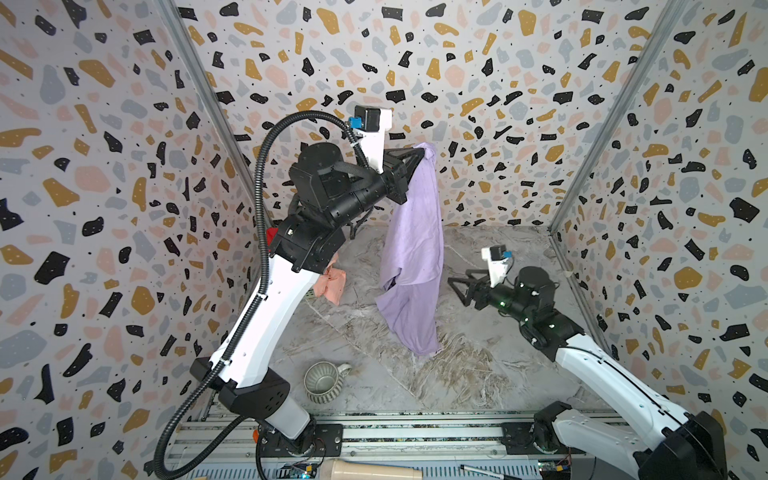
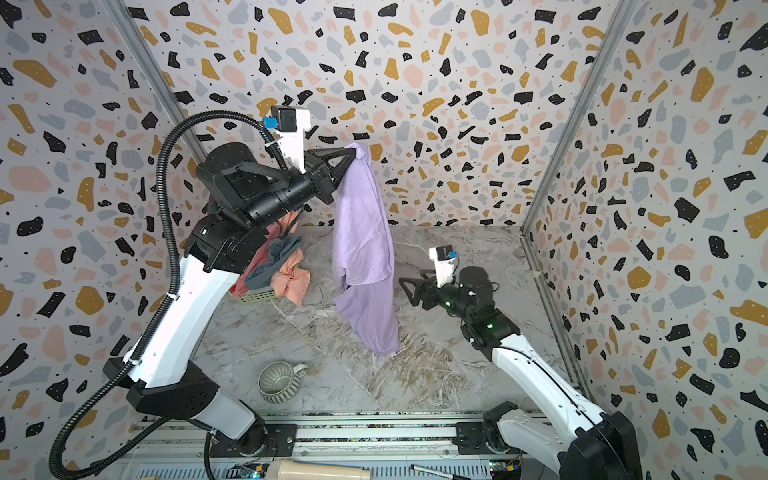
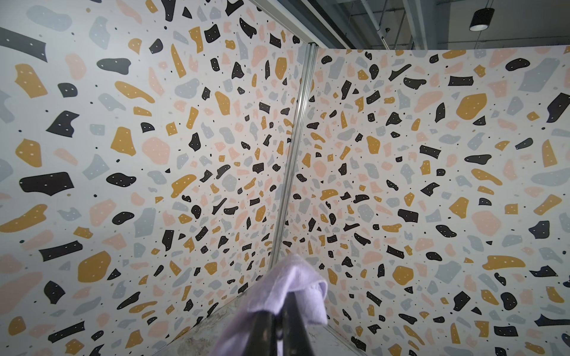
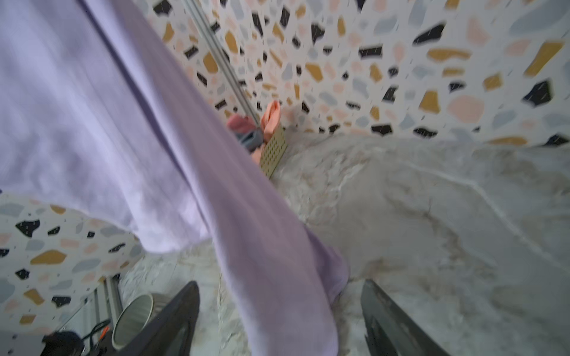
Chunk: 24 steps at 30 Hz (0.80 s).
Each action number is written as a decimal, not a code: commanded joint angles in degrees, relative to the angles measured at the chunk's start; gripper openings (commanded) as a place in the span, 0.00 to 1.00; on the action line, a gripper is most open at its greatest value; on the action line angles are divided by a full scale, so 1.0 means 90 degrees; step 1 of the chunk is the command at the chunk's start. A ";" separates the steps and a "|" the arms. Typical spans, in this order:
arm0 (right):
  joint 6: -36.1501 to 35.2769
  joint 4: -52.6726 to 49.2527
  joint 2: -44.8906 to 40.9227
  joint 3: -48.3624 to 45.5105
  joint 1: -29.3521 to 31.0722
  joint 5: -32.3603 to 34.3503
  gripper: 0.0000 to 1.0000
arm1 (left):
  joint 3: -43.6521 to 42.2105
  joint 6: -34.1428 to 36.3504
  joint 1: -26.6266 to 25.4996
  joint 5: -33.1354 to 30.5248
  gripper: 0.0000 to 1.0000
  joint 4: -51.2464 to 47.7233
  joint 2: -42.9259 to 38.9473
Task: Fold and stack the t-shirts
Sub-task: 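Lower the right gripper to the hanging shirt's bottom and grasp another corner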
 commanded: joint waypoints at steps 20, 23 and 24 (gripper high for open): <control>-0.1424 0.3195 0.3672 -0.0401 0.2771 0.2946 0.77 | -0.1660 0.0713 0.0073 -0.1523 0.00 0.0863 -0.0002; -0.1646 0.3258 0.4130 -0.0047 0.2783 0.3129 0.77 | -0.1961 0.0830 0.0218 -0.1537 0.00 0.1074 0.0016; -0.1737 0.3256 0.4264 0.0078 0.2783 0.3186 0.77 | -0.2047 0.0832 0.0277 -0.1430 0.00 0.1160 0.0029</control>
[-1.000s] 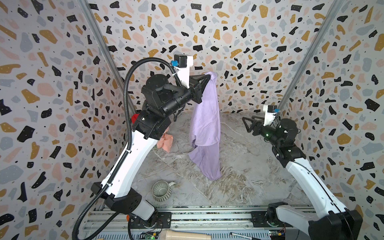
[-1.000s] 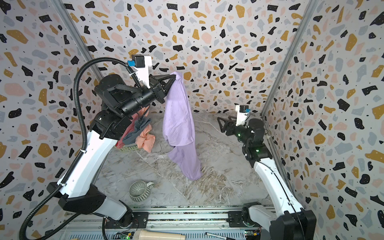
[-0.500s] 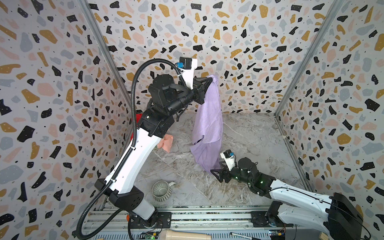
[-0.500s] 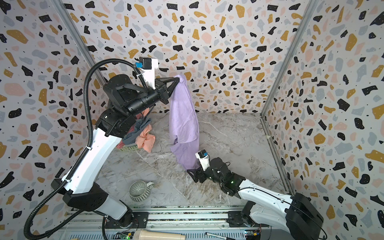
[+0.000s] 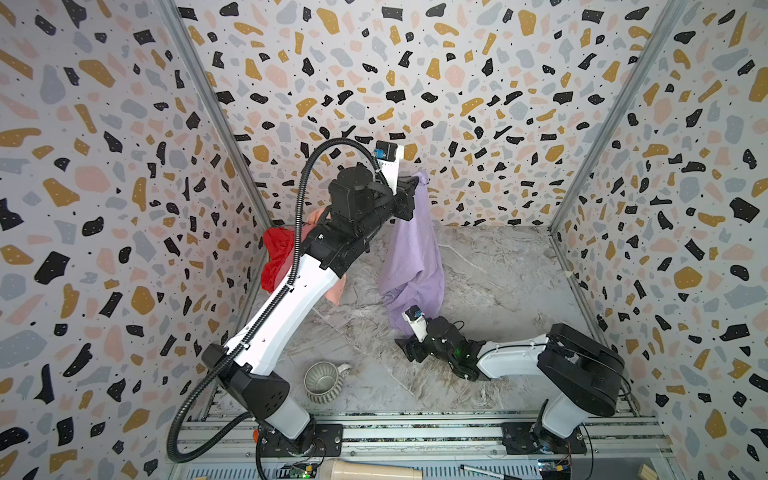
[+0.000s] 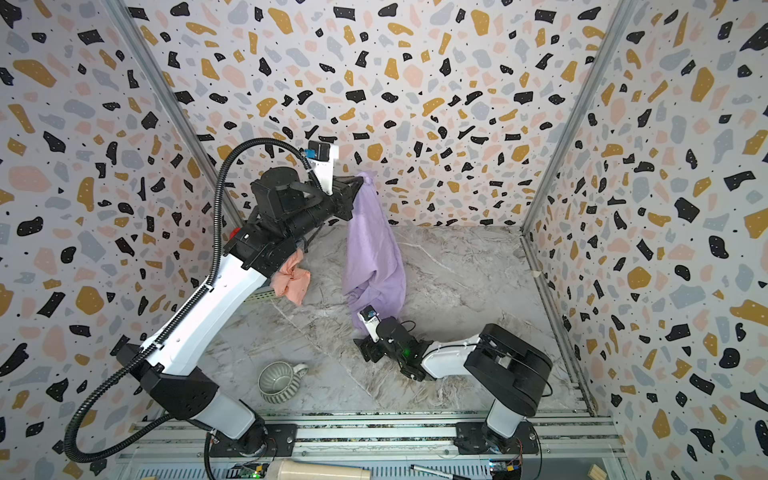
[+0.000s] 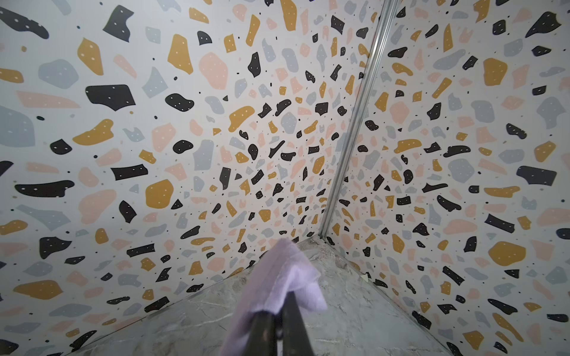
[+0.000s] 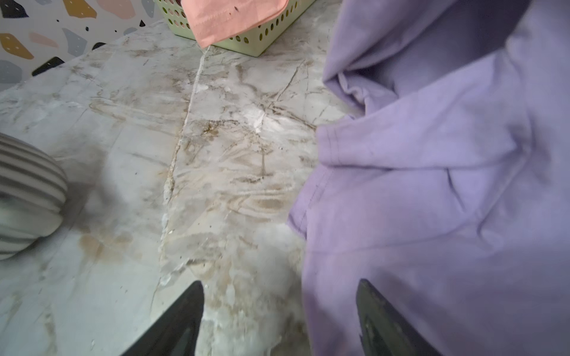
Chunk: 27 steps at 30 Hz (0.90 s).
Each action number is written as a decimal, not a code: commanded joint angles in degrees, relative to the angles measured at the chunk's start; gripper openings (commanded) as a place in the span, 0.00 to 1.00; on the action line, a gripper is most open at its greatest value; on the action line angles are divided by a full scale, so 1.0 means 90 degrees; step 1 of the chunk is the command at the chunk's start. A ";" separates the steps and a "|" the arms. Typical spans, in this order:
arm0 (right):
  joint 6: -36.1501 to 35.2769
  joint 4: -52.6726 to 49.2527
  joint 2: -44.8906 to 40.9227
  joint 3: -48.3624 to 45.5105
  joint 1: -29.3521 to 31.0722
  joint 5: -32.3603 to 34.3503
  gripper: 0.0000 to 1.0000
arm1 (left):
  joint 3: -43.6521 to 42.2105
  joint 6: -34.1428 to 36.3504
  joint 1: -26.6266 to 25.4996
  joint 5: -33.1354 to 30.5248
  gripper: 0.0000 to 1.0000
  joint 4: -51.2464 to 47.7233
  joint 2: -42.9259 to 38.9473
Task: Fold and stack the t-shirts
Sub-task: 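Lower the right gripper to the hanging shirt's bottom and grasp another corner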
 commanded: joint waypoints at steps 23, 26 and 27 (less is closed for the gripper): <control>-0.0365 -0.1684 0.2066 0.2102 -0.0043 0.1056 0.61 | -0.0657 -0.0297 0.1260 0.1051 0.00 0.1492 0.0599; -0.0117 -0.1737 0.2167 0.2054 -0.0182 0.0788 0.39 | -0.0682 -0.0327 0.1336 0.1090 0.00 0.1527 0.0586; -0.0039 -0.1751 0.2158 0.2016 -0.0239 0.0724 0.33 | -0.0686 -0.0361 0.1365 0.1117 0.00 0.1541 0.0571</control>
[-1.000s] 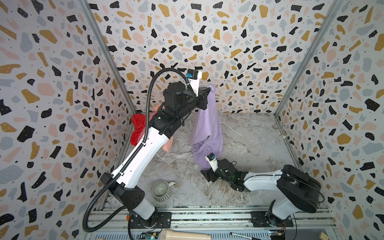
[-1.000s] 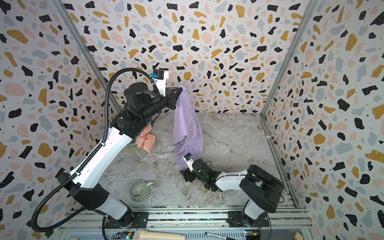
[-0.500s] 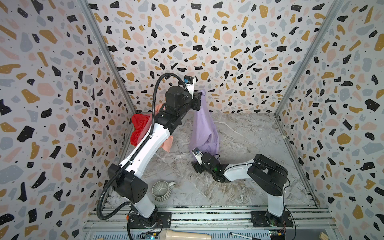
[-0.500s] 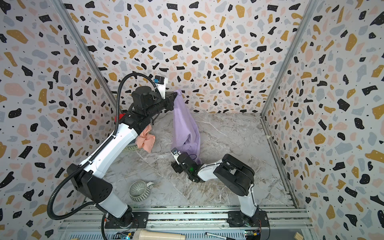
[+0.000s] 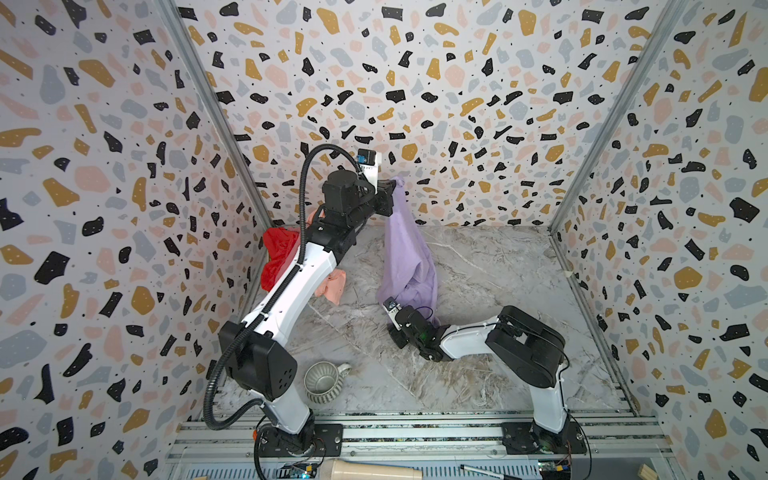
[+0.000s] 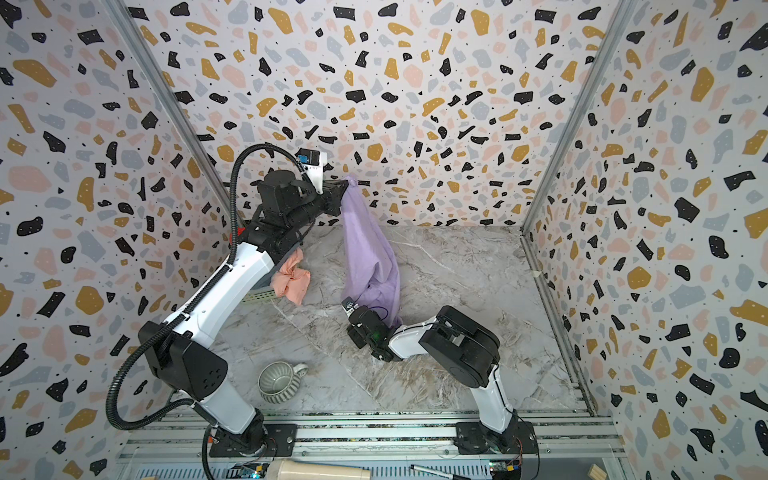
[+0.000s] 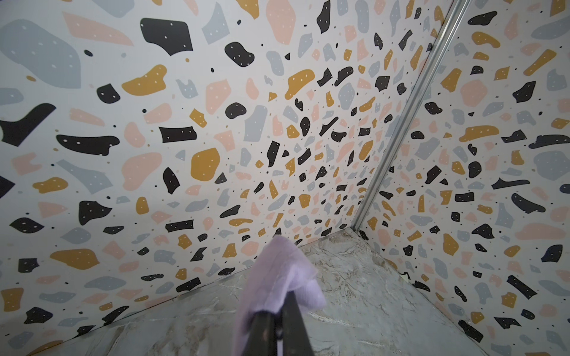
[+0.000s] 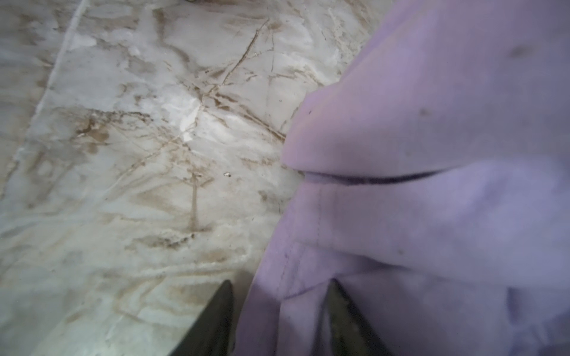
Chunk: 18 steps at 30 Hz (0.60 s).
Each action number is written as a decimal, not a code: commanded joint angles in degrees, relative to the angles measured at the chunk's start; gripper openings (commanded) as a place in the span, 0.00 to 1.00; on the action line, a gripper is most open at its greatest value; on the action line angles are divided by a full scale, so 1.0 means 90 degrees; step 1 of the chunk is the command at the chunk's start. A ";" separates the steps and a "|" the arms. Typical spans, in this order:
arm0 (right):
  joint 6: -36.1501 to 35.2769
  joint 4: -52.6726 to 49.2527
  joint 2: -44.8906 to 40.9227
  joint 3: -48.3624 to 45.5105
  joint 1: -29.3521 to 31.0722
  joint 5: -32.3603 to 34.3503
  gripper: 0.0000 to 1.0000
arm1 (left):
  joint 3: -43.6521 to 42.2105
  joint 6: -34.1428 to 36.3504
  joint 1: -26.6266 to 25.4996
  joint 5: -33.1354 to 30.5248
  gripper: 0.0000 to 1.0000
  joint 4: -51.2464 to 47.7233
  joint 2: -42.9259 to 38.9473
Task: Fold and stack the t-shirts
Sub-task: 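Lower the right gripper to the hanging shirt's bottom and grasp another corner, then lift the right gripper up and away from the left gripper, stretching the shirt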
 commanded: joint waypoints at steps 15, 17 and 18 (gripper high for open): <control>0.0003 -0.0758 -0.4527 -0.0581 -0.0987 0.0035 0.00 | -0.0061 -0.0298 0.0687 0.0749 0.00 0.0364 -0.0325; -0.0088 -0.1010 -0.5104 -0.0392 -0.1358 -0.0185 0.00 | -0.0043 -0.0425 0.0793 0.0954 0.00 0.0438 -0.0446; -0.0180 -0.1151 -0.5320 -0.0276 -0.1557 -0.0229 0.00 | -0.0002 -0.0498 0.0844 0.1068 0.00 0.0446 -0.0486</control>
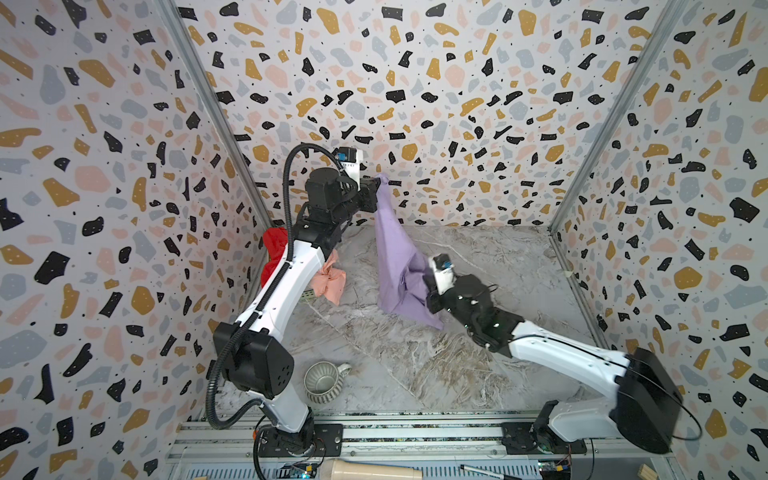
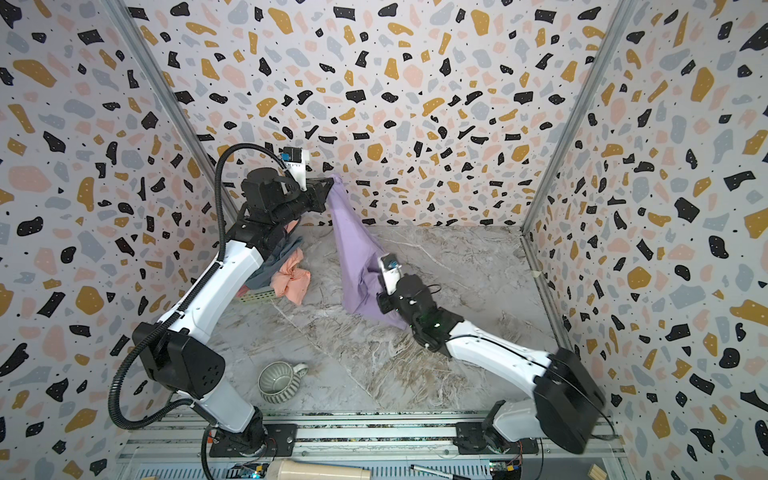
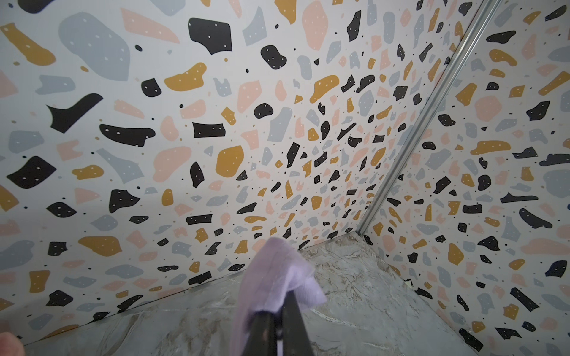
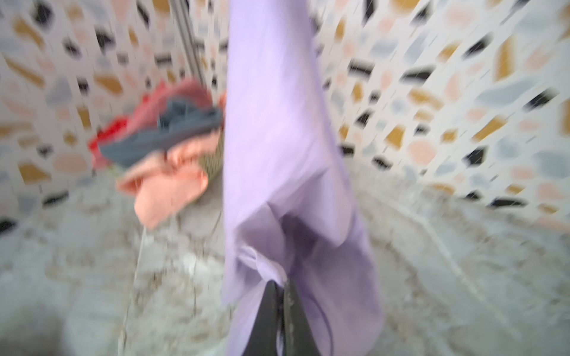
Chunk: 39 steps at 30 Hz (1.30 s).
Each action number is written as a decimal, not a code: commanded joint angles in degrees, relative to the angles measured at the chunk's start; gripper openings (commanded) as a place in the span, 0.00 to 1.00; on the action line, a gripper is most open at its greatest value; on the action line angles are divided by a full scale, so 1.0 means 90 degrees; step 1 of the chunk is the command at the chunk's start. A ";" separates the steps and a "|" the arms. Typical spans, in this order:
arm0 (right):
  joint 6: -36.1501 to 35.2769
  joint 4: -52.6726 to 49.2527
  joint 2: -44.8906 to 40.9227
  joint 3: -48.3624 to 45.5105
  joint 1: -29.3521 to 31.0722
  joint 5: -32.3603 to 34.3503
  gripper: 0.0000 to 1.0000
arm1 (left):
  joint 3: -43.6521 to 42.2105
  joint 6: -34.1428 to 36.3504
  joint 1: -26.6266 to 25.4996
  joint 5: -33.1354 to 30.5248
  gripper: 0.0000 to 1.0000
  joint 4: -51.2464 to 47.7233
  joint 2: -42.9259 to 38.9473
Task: Fold and stack the t-shirts
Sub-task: 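Lift the right gripper up and away from the left gripper, stretching the shirt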
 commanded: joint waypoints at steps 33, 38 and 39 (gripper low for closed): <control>-0.1834 -0.0274 -0.0808 0.4192 -0.3038 0.0156 0.00 | -0.3337 -0.0697 0.0406 0.1249 0.00 0.1480 -0.3194; -0.1645 -0.0424 -0.1011 0.4569 -0.3038 -0.0243 0.00 | -0.3110 -0.0328 0.0405 0.0914 0.00 0.1073 -0.3470; -0.1668 -0.0416 -0.1012 0.4600 -0.3039 -0.0258 0.00 | -0.3080 -0.0310 0.0405 0.0840 0.00 0.1015 -0.3487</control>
